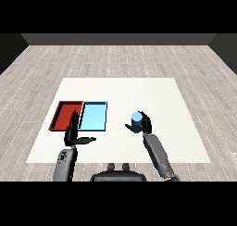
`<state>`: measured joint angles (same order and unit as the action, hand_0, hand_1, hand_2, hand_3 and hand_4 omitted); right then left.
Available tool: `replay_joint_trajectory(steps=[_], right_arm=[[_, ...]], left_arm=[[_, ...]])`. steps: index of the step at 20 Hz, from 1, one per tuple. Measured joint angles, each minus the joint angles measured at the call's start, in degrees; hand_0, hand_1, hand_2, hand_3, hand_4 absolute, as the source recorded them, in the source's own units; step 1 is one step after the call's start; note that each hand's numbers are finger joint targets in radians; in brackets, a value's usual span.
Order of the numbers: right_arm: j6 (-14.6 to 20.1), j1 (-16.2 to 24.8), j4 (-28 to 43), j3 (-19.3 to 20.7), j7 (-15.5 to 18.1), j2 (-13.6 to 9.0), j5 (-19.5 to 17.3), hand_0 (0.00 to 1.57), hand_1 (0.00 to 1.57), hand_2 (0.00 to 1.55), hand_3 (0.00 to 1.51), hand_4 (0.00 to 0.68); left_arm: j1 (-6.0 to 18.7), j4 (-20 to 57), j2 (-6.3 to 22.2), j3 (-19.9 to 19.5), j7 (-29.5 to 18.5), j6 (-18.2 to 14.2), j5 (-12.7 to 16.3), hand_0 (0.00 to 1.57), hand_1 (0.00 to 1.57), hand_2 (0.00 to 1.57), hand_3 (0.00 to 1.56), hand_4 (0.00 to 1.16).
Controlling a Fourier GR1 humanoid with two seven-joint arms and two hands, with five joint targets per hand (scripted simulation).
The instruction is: Pick the blue can and put it in the blue box
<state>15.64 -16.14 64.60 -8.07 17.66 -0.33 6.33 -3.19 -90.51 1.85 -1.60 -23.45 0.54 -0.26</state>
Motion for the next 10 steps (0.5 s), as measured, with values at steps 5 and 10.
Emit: replay_joint_trajectory(steps=[5, 10], right_arm=[[0.94, 0.98, 3.61, -2.33, 0.66, 0.02, -0.81, 1.46, 1.46, 1.49, 1.39, 0.525], [1.89, -0.70, 6.38, -4.70, -0.36, 0.23, -0.35, 1.45, 1.45, 1.47, 1.35, 0.539]], left_arm=[[2.09, 2.64, -0.38, 1.09, -0.48, -0.25, -1.37, 0.00, 0.00, 0.00, 0.00, 0.00], [3.40, 2.74, -0.92, 4.67, 1.49, -1.02, -0.37, 0.00, 0.00, 0.00, 0.00, 0.00]])
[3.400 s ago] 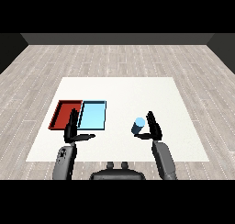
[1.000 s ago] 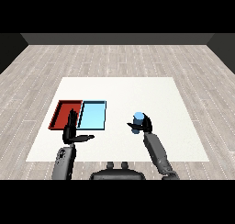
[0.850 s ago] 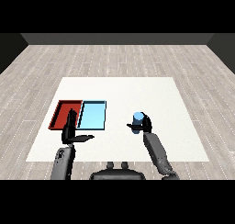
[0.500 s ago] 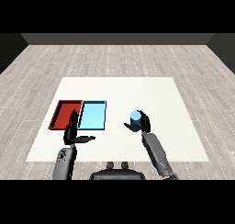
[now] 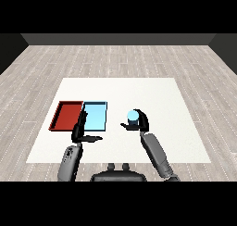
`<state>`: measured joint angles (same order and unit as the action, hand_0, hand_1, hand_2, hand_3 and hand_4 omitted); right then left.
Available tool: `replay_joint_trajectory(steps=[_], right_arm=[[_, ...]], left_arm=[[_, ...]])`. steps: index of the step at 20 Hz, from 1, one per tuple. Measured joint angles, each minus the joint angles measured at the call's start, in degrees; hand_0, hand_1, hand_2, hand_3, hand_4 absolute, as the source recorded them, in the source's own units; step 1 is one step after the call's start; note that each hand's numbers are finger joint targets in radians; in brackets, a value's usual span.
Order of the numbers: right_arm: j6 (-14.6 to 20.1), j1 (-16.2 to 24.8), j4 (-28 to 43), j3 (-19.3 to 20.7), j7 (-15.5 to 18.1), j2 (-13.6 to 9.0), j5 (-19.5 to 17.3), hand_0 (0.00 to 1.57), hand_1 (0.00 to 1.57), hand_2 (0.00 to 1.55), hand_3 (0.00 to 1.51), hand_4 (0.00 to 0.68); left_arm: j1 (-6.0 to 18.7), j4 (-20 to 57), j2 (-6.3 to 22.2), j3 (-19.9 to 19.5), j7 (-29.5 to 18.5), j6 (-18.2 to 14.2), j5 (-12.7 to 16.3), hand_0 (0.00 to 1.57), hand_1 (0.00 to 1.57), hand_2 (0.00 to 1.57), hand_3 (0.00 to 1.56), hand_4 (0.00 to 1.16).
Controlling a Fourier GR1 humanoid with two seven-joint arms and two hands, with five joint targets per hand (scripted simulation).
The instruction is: Pick the blue can and put it in the blue box
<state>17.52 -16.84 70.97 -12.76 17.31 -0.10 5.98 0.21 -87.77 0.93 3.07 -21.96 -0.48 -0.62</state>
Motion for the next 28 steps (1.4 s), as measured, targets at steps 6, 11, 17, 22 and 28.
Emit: replay_joint_trajectory(steps=[6, 11, 17, 22, 28], right_arm=[[-0.18, -1.71, 2.07, -1.00, -1.59, 0.03, -0.99, 1.44, 1.44, 1.46, 1.35, 0.562], [-4.15, -2.59, 2.11, 2.70, -1.56, -1.35, -0.97, 1.44, 1.44, 1.46, 1.35, 0.562], [-6.92, -6.59, 0.18, 5.67, -2.56, -2.03, -0.54, 1.47, 1.47, 1.47, 1.38, 0.560], [-6.59, -7.55, 0.87, 5.47, -3.64, -1.19, -1.70, 1.44, 1.44, 1.47, 1.38, 0.566], [-6.66, -7.93, 1.40, 4.47, -2.94, -0.22, -1.72, 1.45, 1.45, 1.47, 1.38, 0.547]], left_arm=[[2.20, -0.92, -0.69, 2.90, 2.96, -1.34, 0.62, 0.00, 0.00, 0.00, 0.00, 0.00], [2.78, -0.76, -0.73, 5.07, 3.48, -2.64, 1.29, 0.00, 0.00, 0.00, 0.00, 0.00], [6.16, 1.46, -0.88, 7.93, 4.96, -4.57, 3.28, 0.00, 0.00, 0.00, 0.00, 0.00], [8.78, 2.59, -0.91, 11.63, 5.92, -7.23, 5.33, 0.00, 0.00, 0.00, 0.00, 0.00], [10.77, 5.31, -0.92, 13.89, 4.57, -8.22, 5.76, 0.00, 0.00, 0.00, 0.00, 0.00]])
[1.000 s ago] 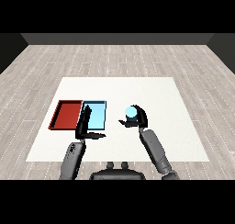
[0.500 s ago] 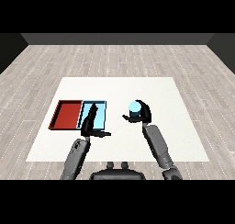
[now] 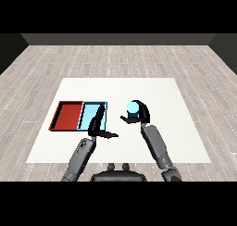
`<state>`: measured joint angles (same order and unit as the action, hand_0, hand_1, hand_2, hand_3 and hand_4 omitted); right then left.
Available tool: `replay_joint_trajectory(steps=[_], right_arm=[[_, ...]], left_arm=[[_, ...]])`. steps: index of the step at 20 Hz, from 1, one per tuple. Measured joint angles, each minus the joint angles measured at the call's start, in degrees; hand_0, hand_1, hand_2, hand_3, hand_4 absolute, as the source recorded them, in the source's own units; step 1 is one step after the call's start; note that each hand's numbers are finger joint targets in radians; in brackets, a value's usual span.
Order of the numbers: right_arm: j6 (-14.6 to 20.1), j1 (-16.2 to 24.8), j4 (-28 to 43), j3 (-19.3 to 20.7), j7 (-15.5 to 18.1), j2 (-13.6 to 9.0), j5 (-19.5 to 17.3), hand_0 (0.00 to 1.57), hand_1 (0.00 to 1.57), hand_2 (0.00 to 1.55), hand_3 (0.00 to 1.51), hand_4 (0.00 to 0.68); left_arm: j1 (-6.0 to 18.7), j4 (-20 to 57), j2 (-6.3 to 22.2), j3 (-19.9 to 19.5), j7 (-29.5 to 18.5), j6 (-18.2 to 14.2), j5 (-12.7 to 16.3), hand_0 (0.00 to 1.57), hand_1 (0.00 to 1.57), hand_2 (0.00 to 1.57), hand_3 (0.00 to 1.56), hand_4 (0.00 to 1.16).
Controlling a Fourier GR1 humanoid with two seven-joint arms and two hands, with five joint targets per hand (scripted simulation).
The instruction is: Pick the blue can and put it in the blue box
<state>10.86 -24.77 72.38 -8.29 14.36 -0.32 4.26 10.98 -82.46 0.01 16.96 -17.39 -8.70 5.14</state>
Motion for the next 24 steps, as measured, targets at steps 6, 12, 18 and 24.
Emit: replay_joint_trajectory(steps=[6, 12, 18, 24], right_arm=[[1.87, -0.60, 0.82, -3.29, -0.95, 0.24, 1.34, 1.44, 1.44, 1.46, 1.36, 0.551], [3.63, -0.72, 1.41, -6.64, -1.49, 0.26, 2.89, 1.43, 1.43, 1.46, 1.38, 0.557], [4.07, -2.66, -0.62, -8.27, -0.03, 0.30, 5.60, 1.43, 1.43, 1.46, 1.37, 0.552], [4.60, -2.82, -1.86, -10.19, 1.88, 0.31, 6.82, 1.45, 1.45, 1.46, 1.37, 0.555]], left_arm=[[3.16, 4.78, 0.00, 2.62, -0.65, -2.33, 1.91, 0.00, 0.00, 0.00, 0.00, 0.00], [5.85, 9.58, -0.01, 6.53, -1.86, -6.45, 4.95, 0.00, 0.00, 0.00, 0.00, 0.00], [10.43, 15.62, -0.01, 9.53, -3.69, -9.28, 10.03, 0.00, 0.00, 0.00, 0.00, 0.00], [11.58, 18.76, -0.01, 11.64, -5.62, -10.09, 13.15, 0.00, 0.00, 0.00, 0.00, 0.00]])
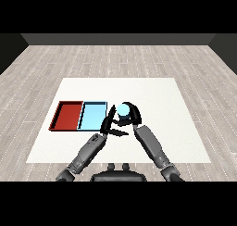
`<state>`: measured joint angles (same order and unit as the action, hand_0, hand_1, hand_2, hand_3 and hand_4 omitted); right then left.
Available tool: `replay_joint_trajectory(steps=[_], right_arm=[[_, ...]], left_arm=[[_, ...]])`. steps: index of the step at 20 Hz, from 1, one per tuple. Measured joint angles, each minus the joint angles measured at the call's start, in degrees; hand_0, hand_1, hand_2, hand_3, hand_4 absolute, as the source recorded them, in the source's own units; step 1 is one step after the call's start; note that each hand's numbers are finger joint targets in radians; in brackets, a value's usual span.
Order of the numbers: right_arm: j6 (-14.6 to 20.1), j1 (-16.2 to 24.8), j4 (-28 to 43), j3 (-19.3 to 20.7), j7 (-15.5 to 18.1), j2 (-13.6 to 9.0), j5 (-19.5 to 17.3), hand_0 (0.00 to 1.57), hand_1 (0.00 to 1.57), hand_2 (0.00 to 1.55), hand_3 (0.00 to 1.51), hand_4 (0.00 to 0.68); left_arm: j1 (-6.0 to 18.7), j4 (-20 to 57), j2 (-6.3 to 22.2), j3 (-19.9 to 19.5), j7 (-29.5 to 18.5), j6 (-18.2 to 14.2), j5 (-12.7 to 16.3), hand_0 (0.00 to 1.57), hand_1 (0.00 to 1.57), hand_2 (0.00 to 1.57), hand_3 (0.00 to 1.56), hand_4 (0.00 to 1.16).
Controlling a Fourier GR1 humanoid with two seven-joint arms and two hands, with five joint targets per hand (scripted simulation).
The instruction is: Pick the blue can and put it in the blue box
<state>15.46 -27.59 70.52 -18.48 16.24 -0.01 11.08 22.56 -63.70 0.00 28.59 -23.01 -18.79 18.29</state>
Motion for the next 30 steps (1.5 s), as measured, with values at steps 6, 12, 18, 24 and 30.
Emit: replay_joint_trajectory(steps=[6, 12, 18, 24, 30], right_arm=[[-0.65, -0.49, -0.33, -0.20, 0.04, -0.10, 0.12, 1.42, 1.42, 1.46, 1.36, 0.559], [1.31, -1.81, 0.31, -2.36, -0.34, -0.03, 1.58, 1.43, 1.43, 1.46, 1.38, 0.549], [1.51, -1.17, 1.52, -3.30, -0.69, -0.38, 1.61, 1.43, 1.43, 1.46, 1.37, 0.533], [2.05, -1.30, 1.66, -4.49, -1.27, -0.30, 1.97, 1.47, 1.47, 1.47, 1.37, 0.528], [4.32, -1.05, 3.24, -7.47, -2.37, -0.35, 1.30, 1.44, 1.44, 1.45, 1.35, 0.487]], left_arm=[[2.67, 2.94, 0.00, 3.22, -1.48, -2.80, 3.81, 0.00, 0.00, 0.00, 0.00, 0.00], [5.20, 3.37, 0.03, 3.95, 0.69, -4.67, 4.73, 0.00, 0.00, 0.00, 0.00, 0.00], [6.40, 4.78, 0.58, 5.21, 0.22, -5.78, 6.22, 0.00, 0.00, 0.00, 0.00, 0.00], [8.13, 6.34, 0.59, 4.42, -0.07, -4.79, 6.65, 0.00, 0.00, 0.00, 0.00, 0.00], [9.05, 6.98, 0.68, 5.19, 0.31, -5.34, 6.86, 0.00, 0.00, 0.00, 0.00, 0.00]])
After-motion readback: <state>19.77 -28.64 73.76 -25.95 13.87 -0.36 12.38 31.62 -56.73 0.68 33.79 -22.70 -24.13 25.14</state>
